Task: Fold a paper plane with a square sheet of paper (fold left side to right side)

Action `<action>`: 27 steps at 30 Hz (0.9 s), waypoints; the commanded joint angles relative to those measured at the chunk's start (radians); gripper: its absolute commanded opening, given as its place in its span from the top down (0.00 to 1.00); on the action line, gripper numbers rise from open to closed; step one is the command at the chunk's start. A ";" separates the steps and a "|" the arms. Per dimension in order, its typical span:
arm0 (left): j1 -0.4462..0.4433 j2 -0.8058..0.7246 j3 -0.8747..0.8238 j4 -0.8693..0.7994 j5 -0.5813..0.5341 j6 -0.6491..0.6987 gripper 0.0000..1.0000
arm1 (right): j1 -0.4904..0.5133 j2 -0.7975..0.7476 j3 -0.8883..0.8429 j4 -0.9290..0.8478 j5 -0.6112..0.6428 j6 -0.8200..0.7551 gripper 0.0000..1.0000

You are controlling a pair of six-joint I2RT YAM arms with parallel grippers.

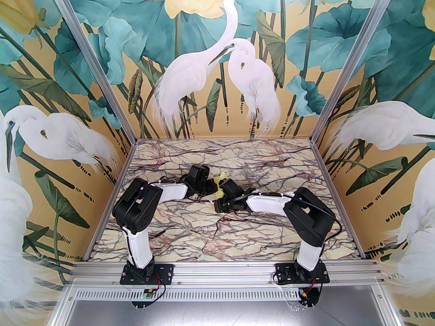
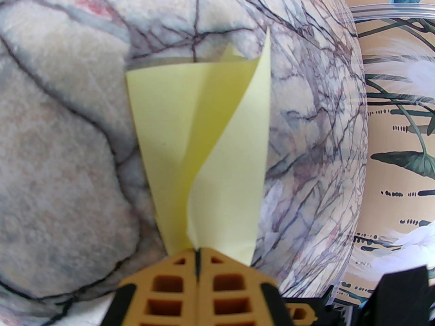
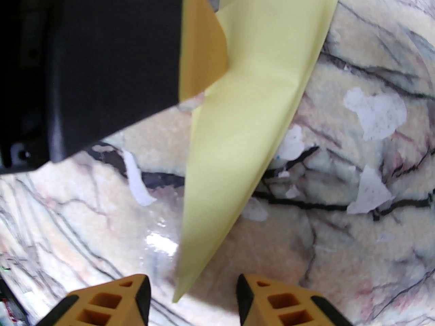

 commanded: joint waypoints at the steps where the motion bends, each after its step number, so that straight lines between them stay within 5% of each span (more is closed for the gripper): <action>1: 0.008 0.010 0.022 -0.014 0.006 0.006 0.96 | 0.014 0.036 0.034 -0.060 0.068 -0.042 0.52; 27: 0.009 0.057 0.078 -0.044 0.025 0.062 0.96 | 0.026 0.012 -0.002 -0.112 0.154 -0.082 0.73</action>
